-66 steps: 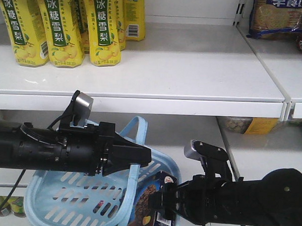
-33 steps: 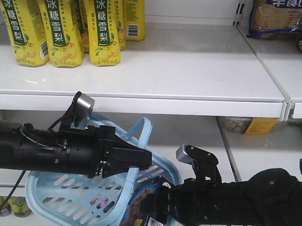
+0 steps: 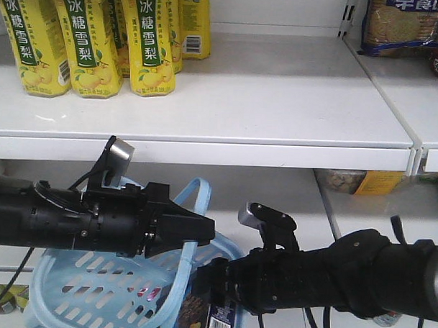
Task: Left arm holds basket, right arm returns cookies
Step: 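Lower the right gripper around the Chocofello box and close on it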
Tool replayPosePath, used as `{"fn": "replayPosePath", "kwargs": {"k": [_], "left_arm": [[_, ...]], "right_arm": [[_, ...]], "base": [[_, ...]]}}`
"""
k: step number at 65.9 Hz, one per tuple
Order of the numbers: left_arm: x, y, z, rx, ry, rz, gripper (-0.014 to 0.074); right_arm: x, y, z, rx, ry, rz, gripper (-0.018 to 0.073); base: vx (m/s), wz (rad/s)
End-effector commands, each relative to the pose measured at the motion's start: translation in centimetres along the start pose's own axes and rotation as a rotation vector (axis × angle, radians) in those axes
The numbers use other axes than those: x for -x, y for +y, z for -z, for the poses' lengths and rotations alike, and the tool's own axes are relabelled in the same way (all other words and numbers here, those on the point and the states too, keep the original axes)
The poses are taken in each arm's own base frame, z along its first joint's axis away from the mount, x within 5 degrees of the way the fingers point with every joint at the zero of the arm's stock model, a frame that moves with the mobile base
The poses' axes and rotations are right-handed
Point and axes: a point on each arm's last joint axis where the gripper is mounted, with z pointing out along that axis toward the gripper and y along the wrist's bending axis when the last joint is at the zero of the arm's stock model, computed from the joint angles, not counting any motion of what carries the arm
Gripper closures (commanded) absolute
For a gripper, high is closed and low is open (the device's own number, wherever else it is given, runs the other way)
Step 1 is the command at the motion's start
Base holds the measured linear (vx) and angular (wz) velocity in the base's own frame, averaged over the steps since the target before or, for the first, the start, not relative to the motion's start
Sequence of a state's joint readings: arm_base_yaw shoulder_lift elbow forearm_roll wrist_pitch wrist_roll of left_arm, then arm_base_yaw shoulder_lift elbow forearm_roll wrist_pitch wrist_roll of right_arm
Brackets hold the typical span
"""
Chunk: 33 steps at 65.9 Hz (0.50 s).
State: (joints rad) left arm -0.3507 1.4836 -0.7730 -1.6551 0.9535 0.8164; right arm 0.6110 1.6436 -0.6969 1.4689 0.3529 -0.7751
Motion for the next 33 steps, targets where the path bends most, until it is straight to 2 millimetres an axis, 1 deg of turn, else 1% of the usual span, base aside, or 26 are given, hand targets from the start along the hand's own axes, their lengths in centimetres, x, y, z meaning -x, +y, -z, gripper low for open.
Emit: {"fn": "replayPosePath", "kwargs": {"k": [1, 12, 22, 33], "left_arm": [[1.00, -2.45, 0.64, -0.118, -0.084, -0.034, 0.0600], [1.00, -2.45, 0.64, -0.118, -0.084, -0.034, 0.0600], [1.00, -2.45, 0.64, -0.118, -0.084, -0.034, 0.0600], [1.00, -2.45, 0.64, -0.118, -0.084, -0.034, 0.0600]], "right_arm": [[0.89, 1.76, 0.80, 0.094, -0.010, -0.002, 0.0084], [0.75, 2.48, 0.92, 0.152, 0.027, -0.005, 0.0084], [0.69, 2.36, 0.83, 0.143, 0.033, 0.013, 0.0091], [0.79, 2.02, 0.78, 0.105, 0.020, 0.053, 0.0127]], "base": [[0.00, 0.00], [0.00, 0.00], [0.00, 0.00], [0.00, 0.00]]}}
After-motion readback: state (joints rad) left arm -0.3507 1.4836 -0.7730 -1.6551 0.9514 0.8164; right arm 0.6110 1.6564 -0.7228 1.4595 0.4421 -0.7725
